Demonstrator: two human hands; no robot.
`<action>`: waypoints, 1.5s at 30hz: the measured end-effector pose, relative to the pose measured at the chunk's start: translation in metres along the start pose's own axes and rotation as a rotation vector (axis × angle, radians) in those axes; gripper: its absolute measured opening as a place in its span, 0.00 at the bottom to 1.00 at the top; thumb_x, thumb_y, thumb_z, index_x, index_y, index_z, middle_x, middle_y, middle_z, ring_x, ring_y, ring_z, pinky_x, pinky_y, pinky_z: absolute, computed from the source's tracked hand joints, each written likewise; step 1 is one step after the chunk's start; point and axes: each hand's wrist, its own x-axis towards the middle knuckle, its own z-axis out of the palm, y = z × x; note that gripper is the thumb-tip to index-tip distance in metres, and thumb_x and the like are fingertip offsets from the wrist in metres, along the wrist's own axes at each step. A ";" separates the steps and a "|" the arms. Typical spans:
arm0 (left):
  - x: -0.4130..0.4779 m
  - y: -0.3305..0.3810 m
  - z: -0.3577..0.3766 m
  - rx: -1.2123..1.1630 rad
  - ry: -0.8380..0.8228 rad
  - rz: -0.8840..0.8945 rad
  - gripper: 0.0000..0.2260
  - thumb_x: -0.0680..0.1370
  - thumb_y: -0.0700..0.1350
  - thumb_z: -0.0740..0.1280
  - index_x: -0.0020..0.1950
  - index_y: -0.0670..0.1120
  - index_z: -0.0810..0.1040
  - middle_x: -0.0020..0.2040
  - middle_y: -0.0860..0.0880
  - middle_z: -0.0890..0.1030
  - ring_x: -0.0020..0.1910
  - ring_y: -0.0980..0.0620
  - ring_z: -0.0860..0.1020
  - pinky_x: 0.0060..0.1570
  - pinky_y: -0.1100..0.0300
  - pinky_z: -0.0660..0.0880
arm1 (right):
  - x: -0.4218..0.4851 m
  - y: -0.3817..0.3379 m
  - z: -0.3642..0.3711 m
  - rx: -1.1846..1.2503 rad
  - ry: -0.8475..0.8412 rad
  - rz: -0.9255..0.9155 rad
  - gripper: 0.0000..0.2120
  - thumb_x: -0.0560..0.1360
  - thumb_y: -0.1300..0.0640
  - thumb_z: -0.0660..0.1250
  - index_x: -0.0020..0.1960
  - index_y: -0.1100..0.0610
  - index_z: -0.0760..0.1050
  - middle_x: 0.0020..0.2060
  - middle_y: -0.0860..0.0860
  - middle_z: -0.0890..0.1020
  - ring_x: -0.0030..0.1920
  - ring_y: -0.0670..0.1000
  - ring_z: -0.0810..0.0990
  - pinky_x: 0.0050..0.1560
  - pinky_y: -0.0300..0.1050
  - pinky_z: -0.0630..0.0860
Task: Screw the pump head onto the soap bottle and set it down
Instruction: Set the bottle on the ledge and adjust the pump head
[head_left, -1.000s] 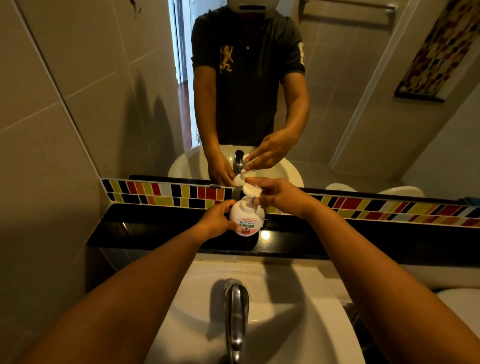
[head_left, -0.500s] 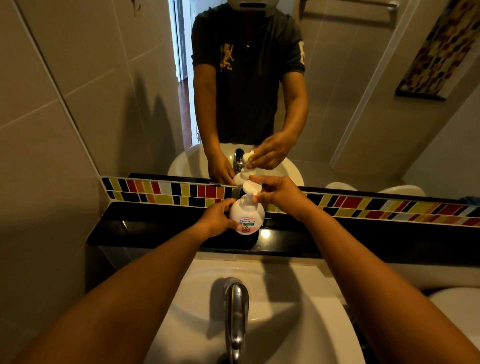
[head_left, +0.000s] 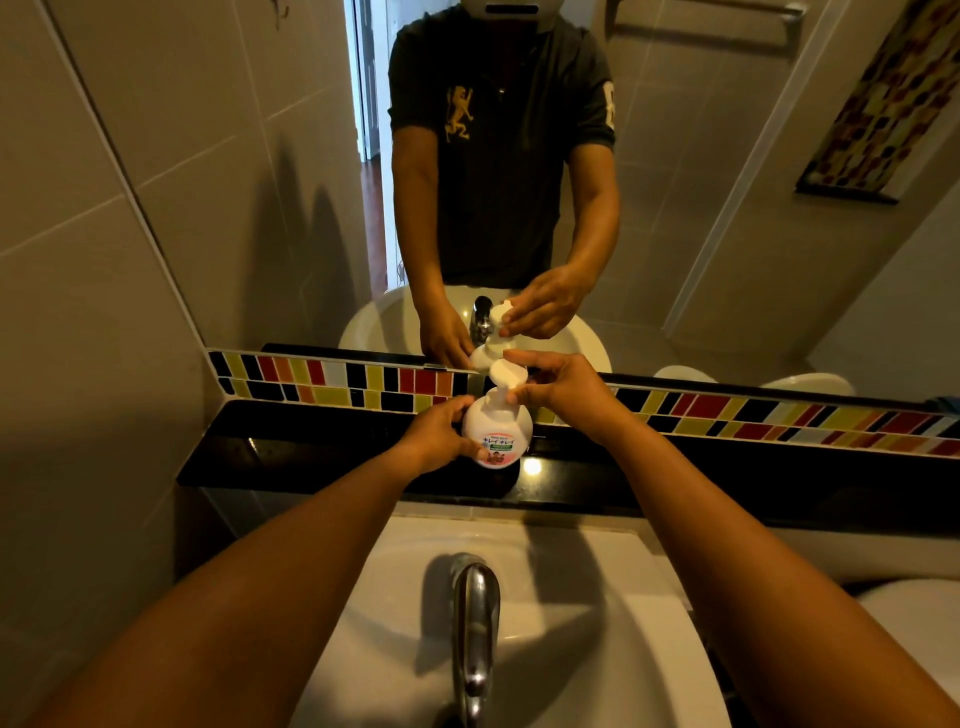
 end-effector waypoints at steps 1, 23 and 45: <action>0.000 0.000 0.000 0.004 -0.003 0.001 0.30 0.68 0.35 0.77 0.68 0.46 0.73 0.65 0.45 0.79 0.64 0.44 0.77 0.61 0.42 0.76 | 0.000 -0.001 0.000 0.003 -0.002 0.003 0.27 0.72 0.63 0.73 0.70 0.56 0.72 0.64 0.58 0.78 0.61 0.56 0.78 0.64 0.55 0.75; -0.004 0.005 -0.001 0.053 0.010 0.011 0.31 0.68 0.35 0.76 0.69 0.47 0.72 0.66 0.45 0.78 0.64 0.44 0.76 0.57 0.46 0.79 | -0.001 0.005 -0.001 0.011 0.002 -0.032 0.24 0.73 0.58 0.73 0.68 0.57 0.74 0.60 0.55 0.82 0.59 0.54 0.80 0.59 0.51 0.79; -0.005 0.005 0.002 0.061 0.031 0.018 0.31 0.69 0.35 0.76 0.70 0.47 0.71 0.66 0.45 0.77 0.64 0.44 0.76 0.50 0.50 0.81 | -0.002 0.012 0.000 0.071 0.029 -0.005 0.33 0.70 0.58 0.75 0.72 0.53 0.68 0.56 0.52 0.82 0.56 0.51 0.81 0.55 0.47 0.80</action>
